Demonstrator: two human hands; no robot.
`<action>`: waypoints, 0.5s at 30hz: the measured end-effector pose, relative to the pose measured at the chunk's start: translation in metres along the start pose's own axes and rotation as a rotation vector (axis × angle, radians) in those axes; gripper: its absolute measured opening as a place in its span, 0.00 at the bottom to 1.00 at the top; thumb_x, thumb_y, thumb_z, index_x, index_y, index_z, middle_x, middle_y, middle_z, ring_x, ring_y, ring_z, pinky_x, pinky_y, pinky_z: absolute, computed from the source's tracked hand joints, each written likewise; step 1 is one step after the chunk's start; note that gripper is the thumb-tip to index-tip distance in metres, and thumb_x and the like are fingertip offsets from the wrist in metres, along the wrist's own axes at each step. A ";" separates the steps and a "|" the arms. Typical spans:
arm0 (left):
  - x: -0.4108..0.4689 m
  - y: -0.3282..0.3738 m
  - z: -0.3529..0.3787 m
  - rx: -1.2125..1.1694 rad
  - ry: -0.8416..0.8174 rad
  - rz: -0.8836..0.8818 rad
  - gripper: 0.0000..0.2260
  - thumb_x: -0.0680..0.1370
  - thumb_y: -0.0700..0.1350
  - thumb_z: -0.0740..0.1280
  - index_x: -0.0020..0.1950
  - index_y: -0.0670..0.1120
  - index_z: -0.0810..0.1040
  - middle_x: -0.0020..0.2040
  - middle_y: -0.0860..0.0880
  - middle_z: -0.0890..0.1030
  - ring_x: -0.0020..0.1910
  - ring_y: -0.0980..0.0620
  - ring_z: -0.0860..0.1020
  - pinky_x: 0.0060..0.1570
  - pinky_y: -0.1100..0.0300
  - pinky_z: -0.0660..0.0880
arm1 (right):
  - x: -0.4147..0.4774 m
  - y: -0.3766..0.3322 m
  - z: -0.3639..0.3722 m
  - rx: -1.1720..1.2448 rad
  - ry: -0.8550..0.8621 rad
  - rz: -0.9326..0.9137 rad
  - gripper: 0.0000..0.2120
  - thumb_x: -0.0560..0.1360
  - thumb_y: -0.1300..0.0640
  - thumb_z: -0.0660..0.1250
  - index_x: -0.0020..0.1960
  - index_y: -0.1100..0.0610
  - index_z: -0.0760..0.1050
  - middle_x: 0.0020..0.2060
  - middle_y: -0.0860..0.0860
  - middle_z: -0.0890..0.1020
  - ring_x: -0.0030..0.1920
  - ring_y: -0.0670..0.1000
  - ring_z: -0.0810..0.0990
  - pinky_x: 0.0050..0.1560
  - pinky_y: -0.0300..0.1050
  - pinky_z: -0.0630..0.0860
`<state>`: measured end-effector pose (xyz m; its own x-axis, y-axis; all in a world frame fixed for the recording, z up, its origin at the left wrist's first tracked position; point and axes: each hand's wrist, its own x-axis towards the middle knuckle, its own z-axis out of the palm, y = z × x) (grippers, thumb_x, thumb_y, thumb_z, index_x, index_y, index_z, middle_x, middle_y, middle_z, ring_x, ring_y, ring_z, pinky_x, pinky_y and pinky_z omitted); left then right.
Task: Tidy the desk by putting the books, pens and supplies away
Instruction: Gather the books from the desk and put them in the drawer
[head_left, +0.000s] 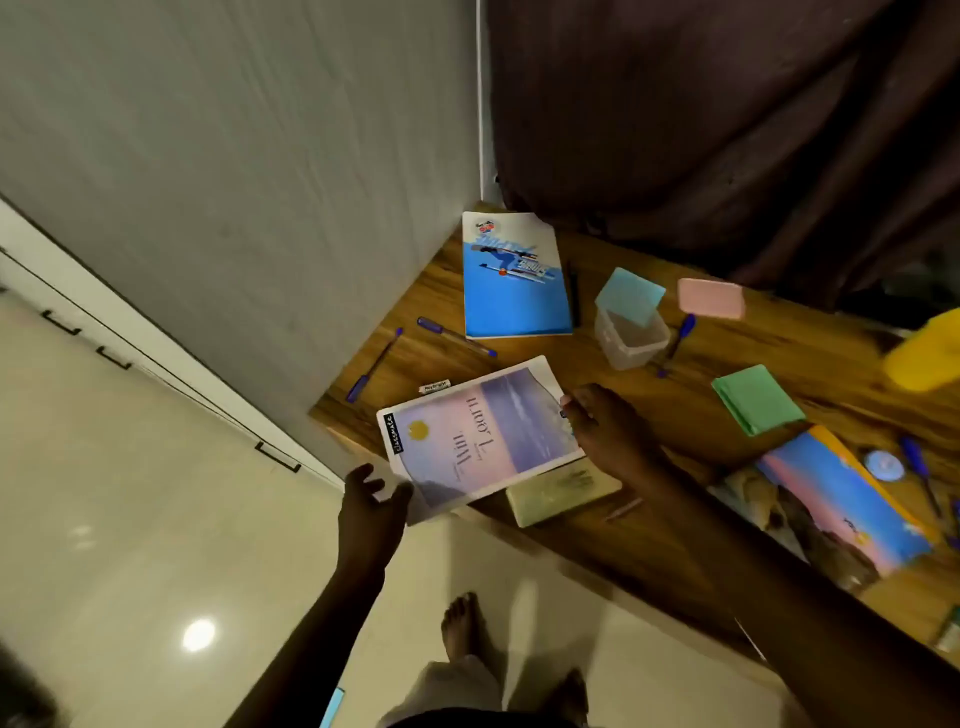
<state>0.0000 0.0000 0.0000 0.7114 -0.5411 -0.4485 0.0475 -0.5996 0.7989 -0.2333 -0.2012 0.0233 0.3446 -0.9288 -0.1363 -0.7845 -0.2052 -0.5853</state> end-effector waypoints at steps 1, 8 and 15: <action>0.002 -0.002 0.000 -0.066 -0.032 -0.050 0.28 0.74 0.49 0.75 0.72 0.47 0.71 0.61 0.46 0.80 0.55 0.45 0.81 0.52 0.48 0.81 | 0.004 0.001 0.002 -0.022 -0.007 0.025 0.18 0.84 0.41 0.57 0.59 0.54 0.76 0.54 0.53 0.82 0.55 0.55 0.81 0.56 0.50 0.77; -0.013 0.016 -0.001 -0.350 -0.177 -0.133 0.05 0.78 0.33 0.69 0.53 0.38 0.81 0.51 0.37 0.84 0.48 0.37 0.84 0.42 0.52 0.83 | 0.008 0.002 0.012 0.058 -0.054 0.103 0.24 0.82 0.40 0.61 0.72 0.53 0.71 0.68 0.53 0.78 0.67 0.56 0.78 0.65 0.59 0.77; -0.049 0.056 -0.009 -0.419 -0.243 0.056 0.12 0.80 0.31 0.65 0.61 0.41 0.78 0.51 0.43 0.87 0.49 0.39 0.86 0.45 0.50 0.84 | 0.006 0.009 0.002 0.167 -0.067 0.084 0.20 0.82 0.45 0.65 0.70 0.52 0.73 0.67 0.51 0.79 0.66 0.54 0.78 0.65 0.55 0.78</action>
<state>-0.0255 -0.0019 0.0703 0.5387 -0.7178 -0.4411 0.3274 -0.3041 0.8946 -0.2374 -0.2078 0.0153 0.3196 -0.9168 -0.2395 -0.7174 -0.0690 -0.6932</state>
